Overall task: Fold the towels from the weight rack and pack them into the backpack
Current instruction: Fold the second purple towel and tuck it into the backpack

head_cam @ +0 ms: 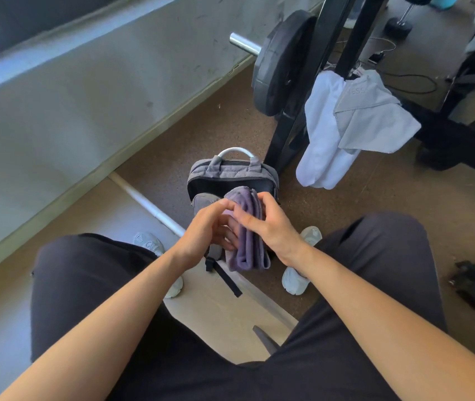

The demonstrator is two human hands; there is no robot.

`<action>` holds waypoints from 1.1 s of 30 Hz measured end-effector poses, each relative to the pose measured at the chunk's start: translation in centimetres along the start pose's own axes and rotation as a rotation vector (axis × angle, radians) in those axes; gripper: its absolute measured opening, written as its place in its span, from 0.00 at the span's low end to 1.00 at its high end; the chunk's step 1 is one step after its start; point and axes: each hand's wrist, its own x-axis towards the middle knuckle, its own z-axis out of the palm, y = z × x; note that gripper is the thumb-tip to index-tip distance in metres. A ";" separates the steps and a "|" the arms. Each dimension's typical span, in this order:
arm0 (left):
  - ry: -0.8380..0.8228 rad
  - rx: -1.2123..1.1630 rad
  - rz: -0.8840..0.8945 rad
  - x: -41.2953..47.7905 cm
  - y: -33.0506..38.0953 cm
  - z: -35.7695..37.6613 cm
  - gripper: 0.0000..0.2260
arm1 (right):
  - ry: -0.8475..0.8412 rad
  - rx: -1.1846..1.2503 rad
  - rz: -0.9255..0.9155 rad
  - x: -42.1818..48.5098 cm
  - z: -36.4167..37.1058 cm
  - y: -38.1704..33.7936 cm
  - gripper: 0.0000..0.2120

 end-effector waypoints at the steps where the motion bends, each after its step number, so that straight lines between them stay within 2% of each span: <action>1: -0.049 -0.005 -0.006 0.0 0.0 -0.2 0.19 | 0.011 -0.032 -0.002 0.1 -0.1 0.1 0.22; 4: -0.083 0.015 0.020 0.2 -0.2 -0.4 0.20 | 0.033 -0.022 0.019 0.5 -0.6 0.1 0.21; 5: -0.022 0.028 0.065 0.3 -0.3 -0.5 0.18 | 0.029 0.056 0.039 0.5 -0.8 -0.1 0.21; 8: 0.313 -0.025 0.160 0.9 -0.5 -1.2 0.09 | 0.036 0.306 0.113 0.6 -1.9 -1.1 0.21; 10: 0.457 -0.041 0.117 1.4 -0.5 -1.9 0.07 | 0.021 0.376 0.159 0.4 -2.6 -1.7 0.22; 11: 0.461 -0.040 0.047 1.5 -0.5 -2.1 0.09 | 0.001 0.416 0.175 0.3 -3.0 -1.9 0.22; 12: 0.414 -0.043 -0.050 1.7 -0.6 -2.3 0.14 | -0.019 0.467 0.194 0.3 -3.4 -2.0 0.22; 14: 0.203 -0.085 -0.249 1.6 -0.9 -2.4 0.24 | -0.042 0.554 0.234 0.1 -3.8 -2.2 0.22; 16: -0.032 -0.176 -0.314 1.4 -1.4 -2.1 0.33 | -0.052 0.578 0.243 0.2 -4.0 -2.3 0.21; 17: -0.095 -0.226 -0.291 1.4 -1.6 -1.8 0.34 | -0.050 0.558 0.231 0.4 -4.0 -2.1 0.22; 19: -0.048 -0.241 -0.226 1.5 -1.6 -1.1 0.28 | -0.002 0.471 0.207 0.9 -3.9 -1.6 0.21; 22: 0.194 -0.028 -0.069 1.8 -2.1 -1.1 0.24 | 0.130 0.302 0.213 1.4 -3.5 -0.5 0.14; 24: 0.228 0.113 -0.027 1.9 -2.5 -1.6 0.23 | 0.185 0.215 0.233 1.5 -3.3 -0.1 0.09; 29: 0.320 0.606 0.084 1.7 -2.3 -1.9 0.29 | 0.195 0.114 0.273 1.6 -3.1 0.3 0.09; 33: 0.422 0.993 0.194 1.2 -2.2 -0.8 0.26 | 0.186 0.146 0.259 1.3 -1.9 0.2 0.08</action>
